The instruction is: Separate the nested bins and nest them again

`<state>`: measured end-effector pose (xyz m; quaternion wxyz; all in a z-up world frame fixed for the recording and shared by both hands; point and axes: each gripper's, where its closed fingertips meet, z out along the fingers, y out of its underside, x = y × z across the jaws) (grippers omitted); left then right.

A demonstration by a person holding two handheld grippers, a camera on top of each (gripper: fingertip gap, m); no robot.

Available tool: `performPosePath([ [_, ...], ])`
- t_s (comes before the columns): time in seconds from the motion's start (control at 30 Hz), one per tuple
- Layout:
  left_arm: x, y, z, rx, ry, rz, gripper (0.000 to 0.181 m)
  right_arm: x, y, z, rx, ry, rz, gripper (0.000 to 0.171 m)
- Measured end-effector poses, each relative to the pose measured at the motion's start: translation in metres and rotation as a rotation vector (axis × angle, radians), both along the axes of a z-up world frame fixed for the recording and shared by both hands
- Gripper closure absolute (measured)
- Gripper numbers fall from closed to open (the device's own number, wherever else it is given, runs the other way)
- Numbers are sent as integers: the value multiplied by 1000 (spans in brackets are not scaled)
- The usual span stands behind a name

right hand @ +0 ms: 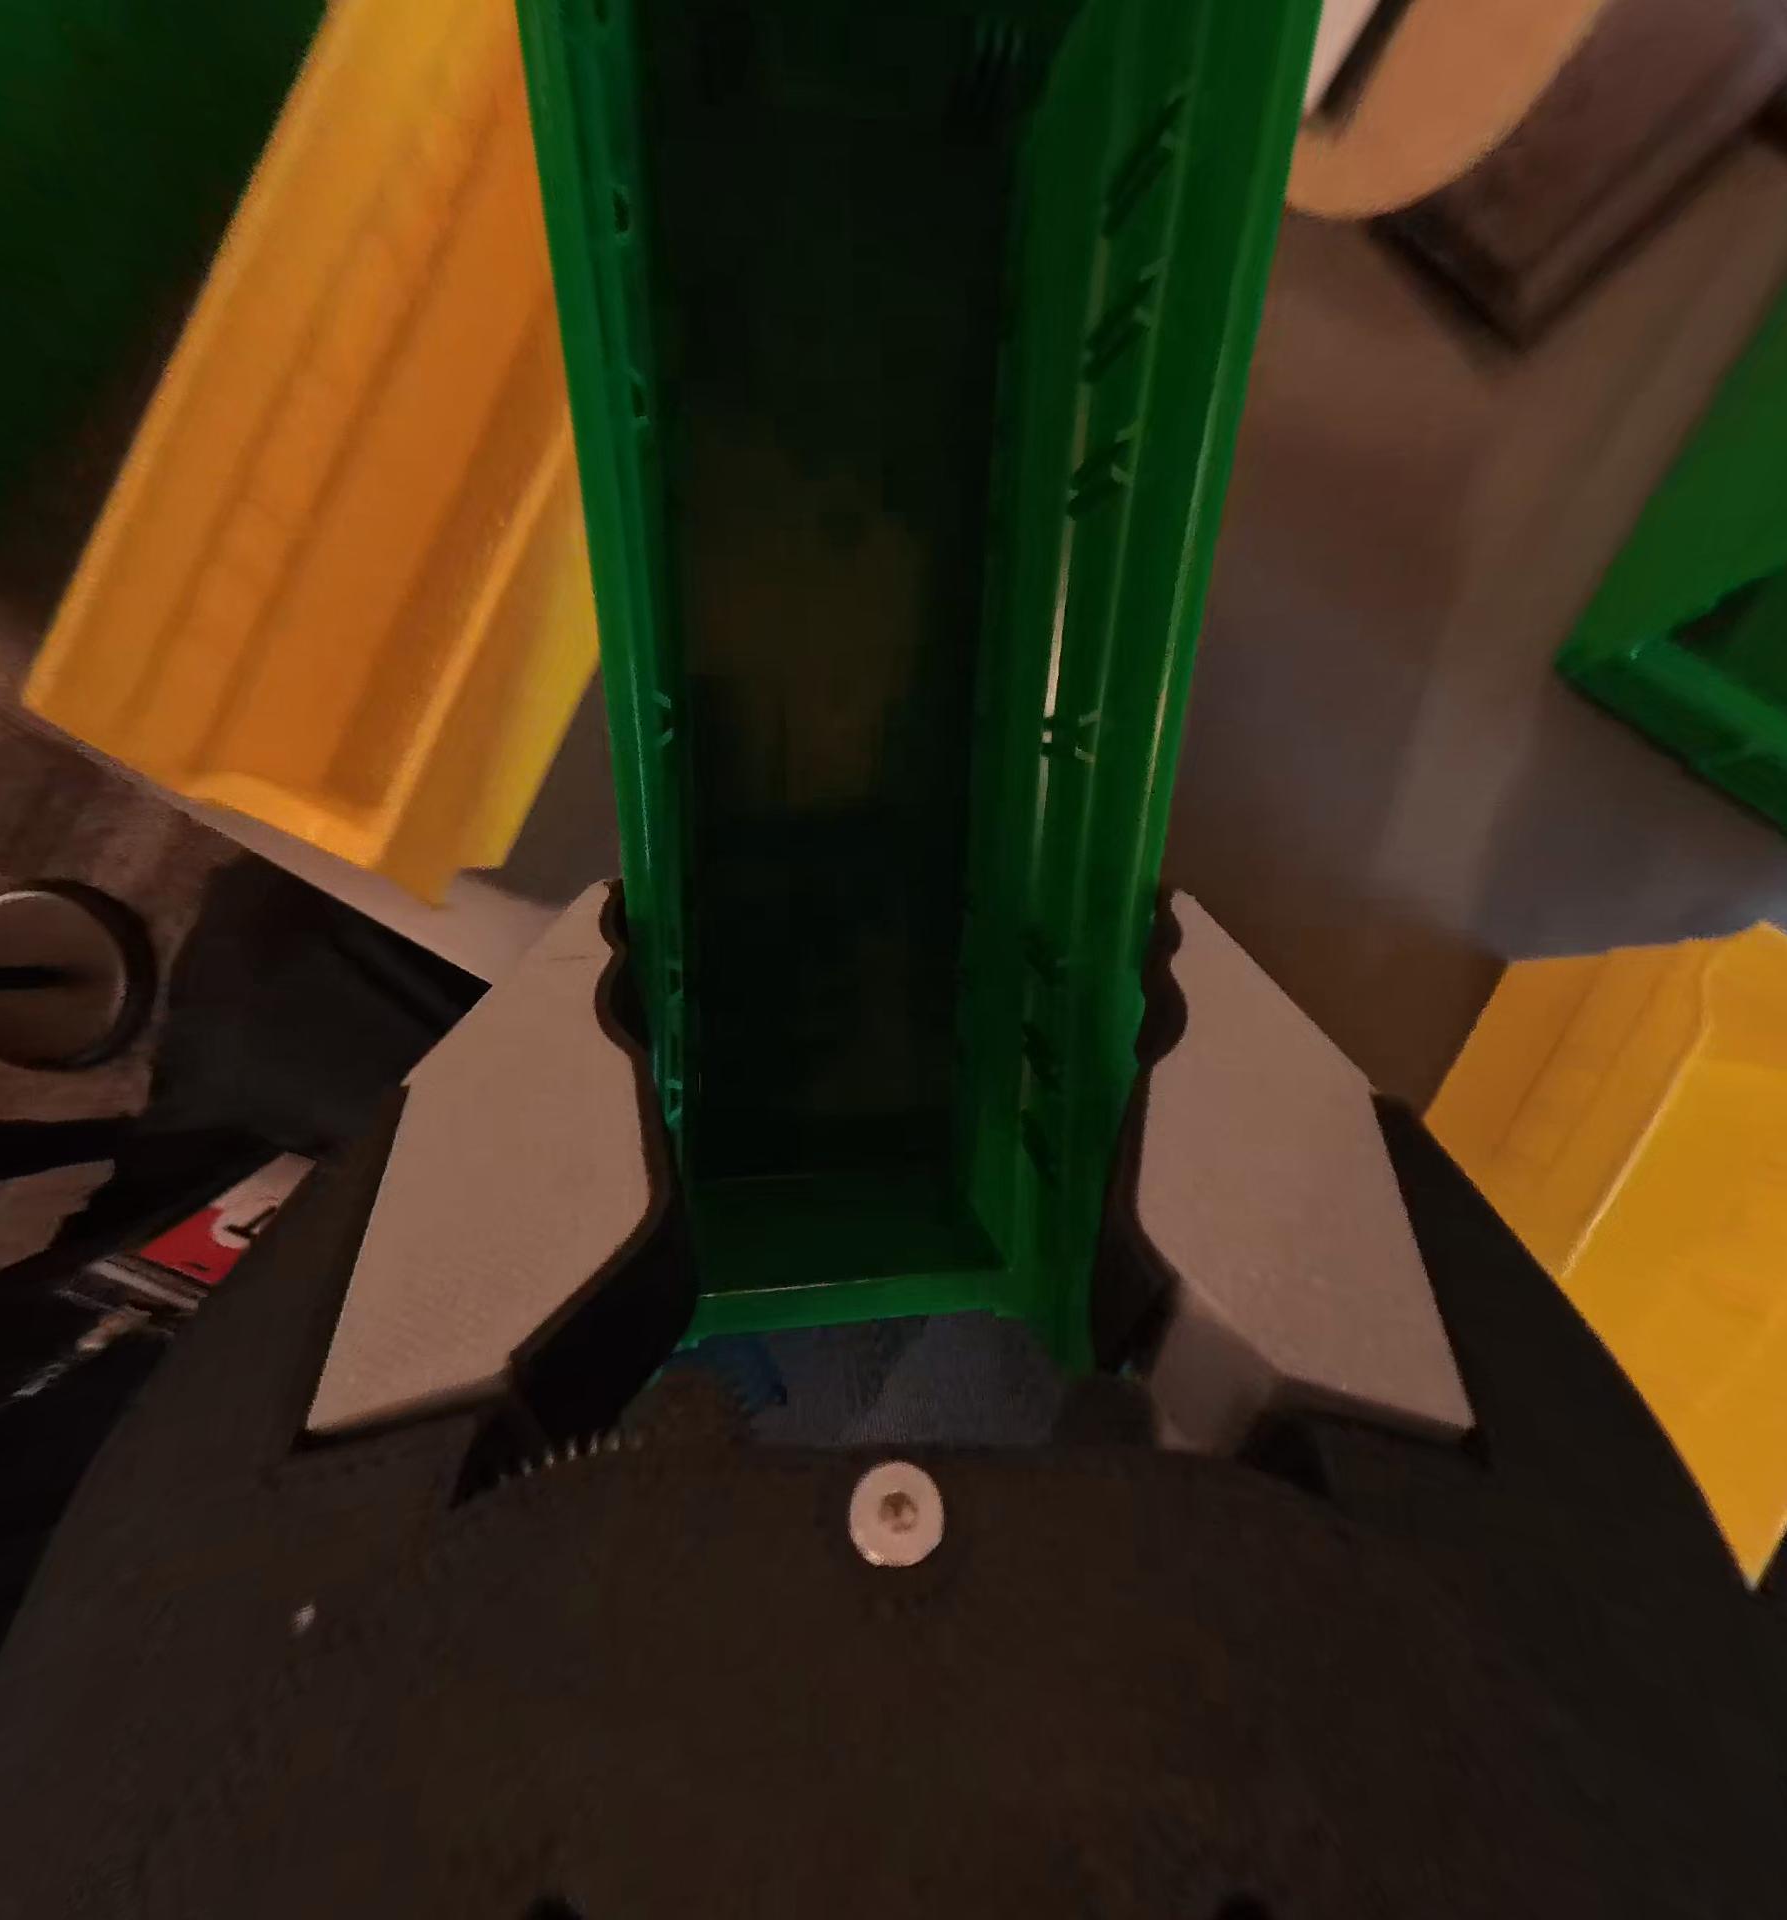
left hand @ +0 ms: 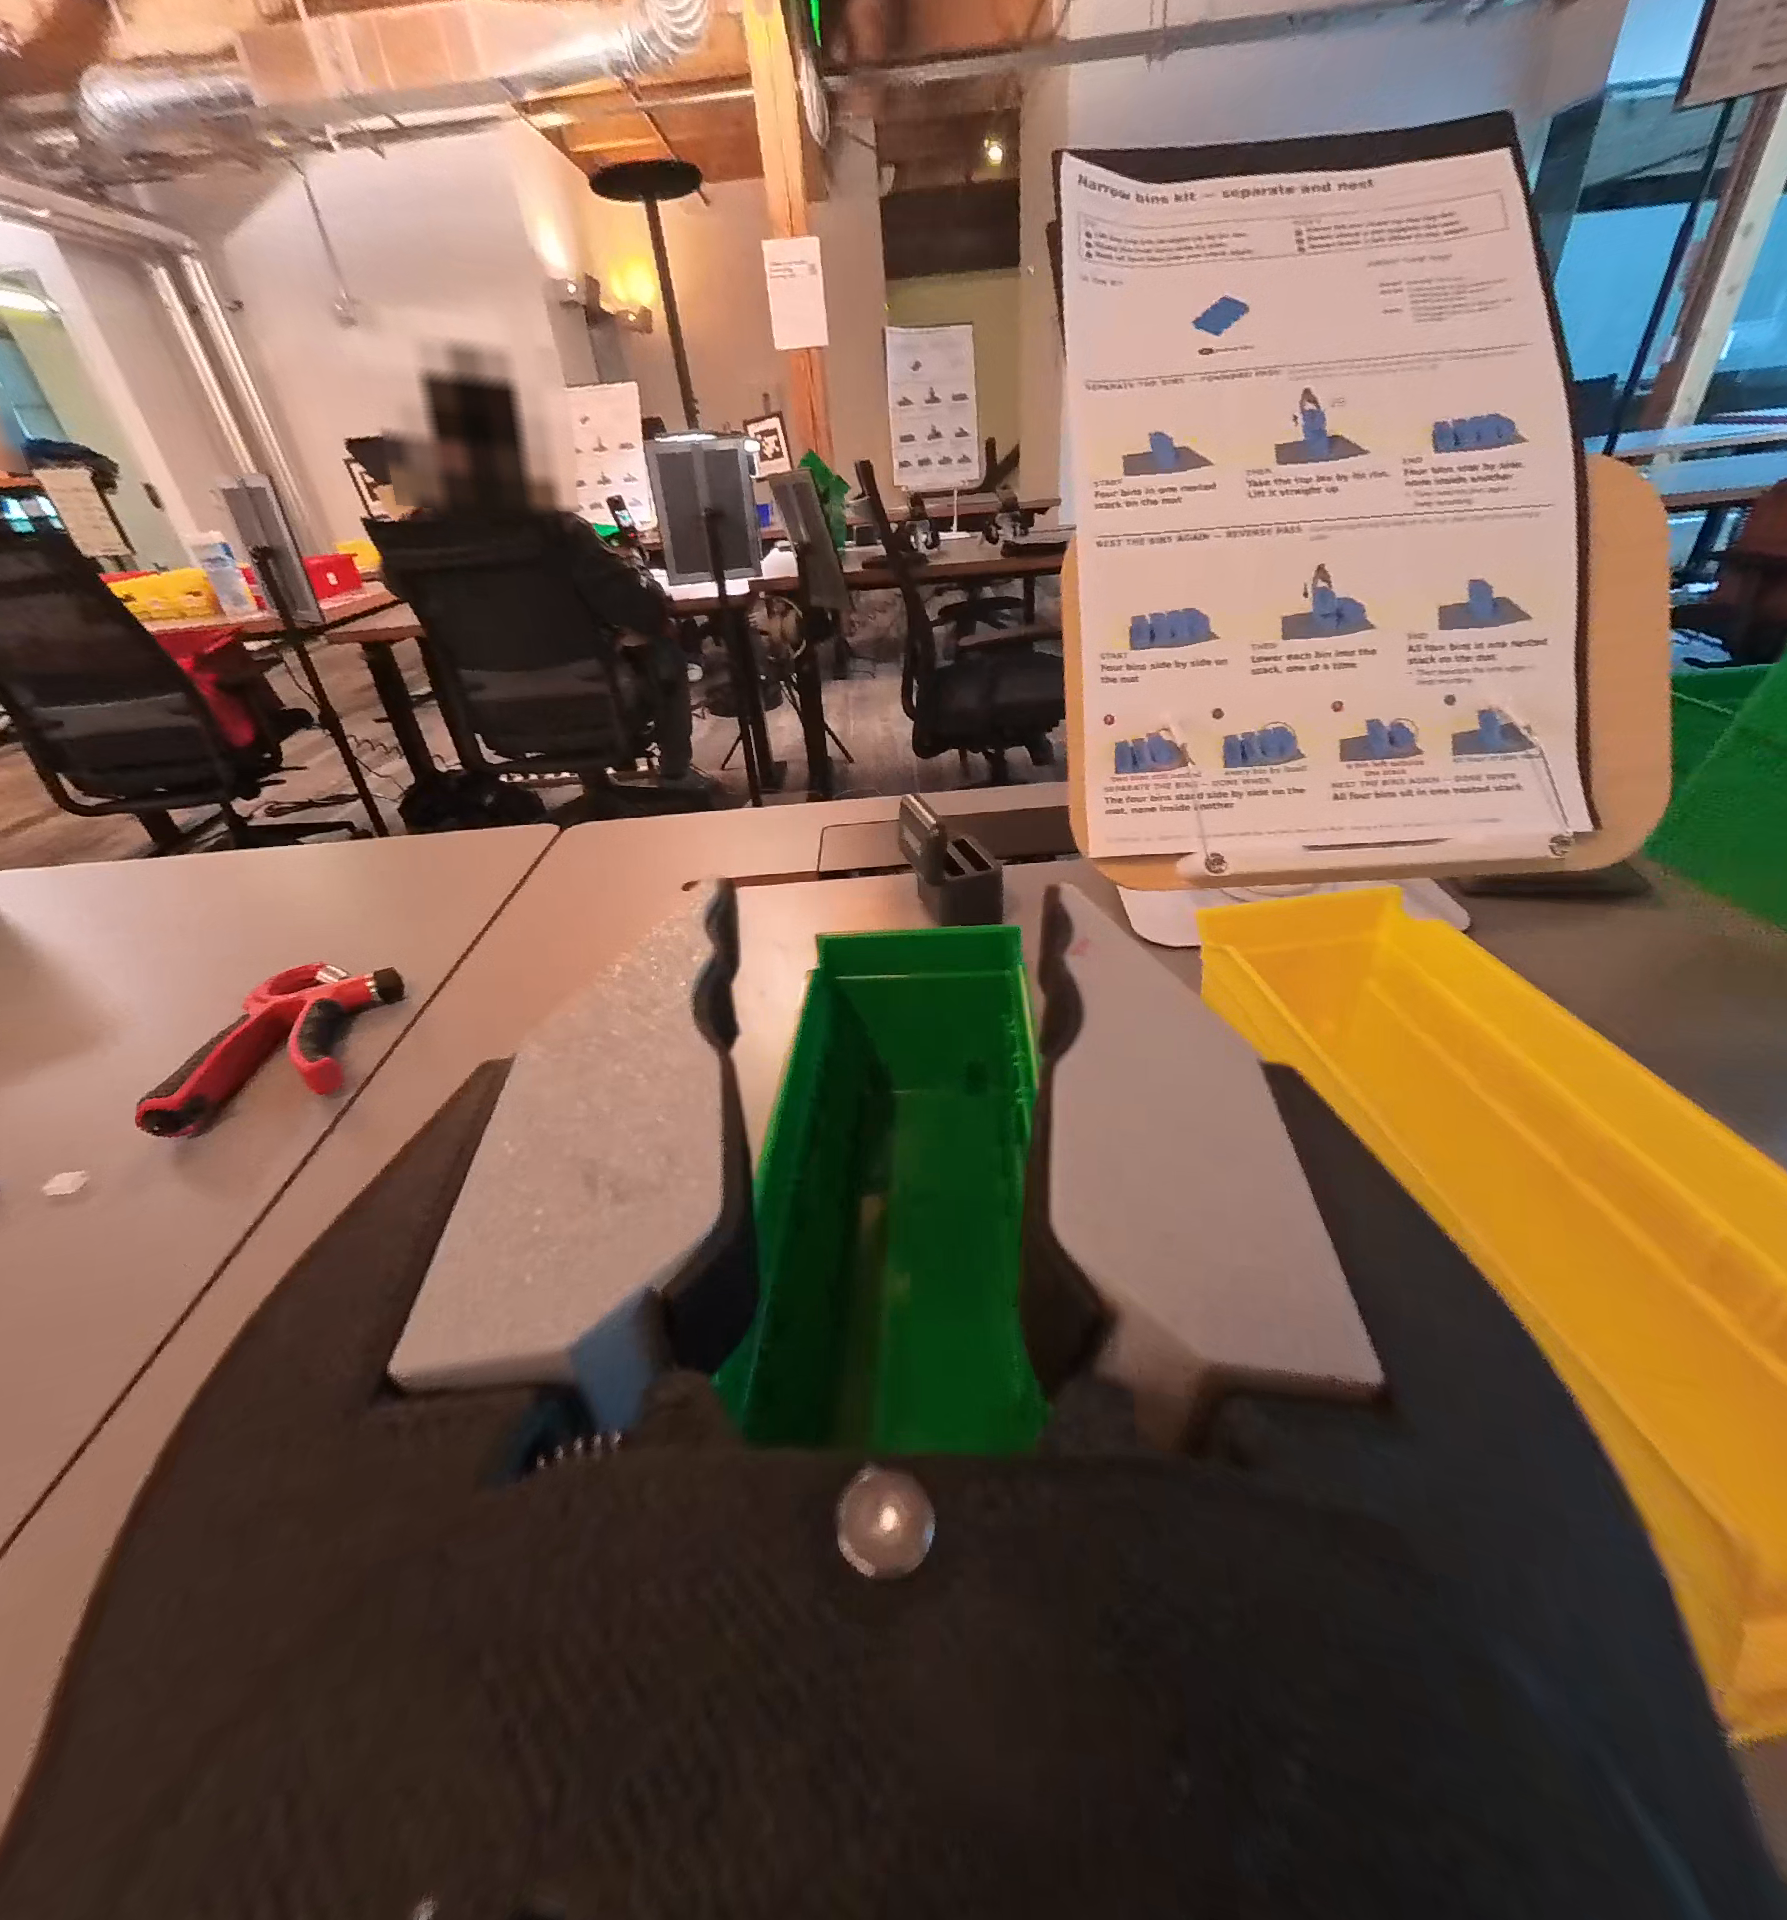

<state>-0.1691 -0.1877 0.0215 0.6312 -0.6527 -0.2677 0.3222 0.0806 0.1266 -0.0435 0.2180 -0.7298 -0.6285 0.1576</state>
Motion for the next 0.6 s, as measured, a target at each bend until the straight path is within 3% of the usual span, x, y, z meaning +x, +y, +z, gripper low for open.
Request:
performPosePath([
  [0.3, -8, -7, 1, 4, 10, 34, 127, -46, -68, 44, -97, 122, 120, 74],
  [0.6, -14, -16, 2, -12, 28, 72, 128, -74, -124, 36, -389, 217, 214, 73],
])
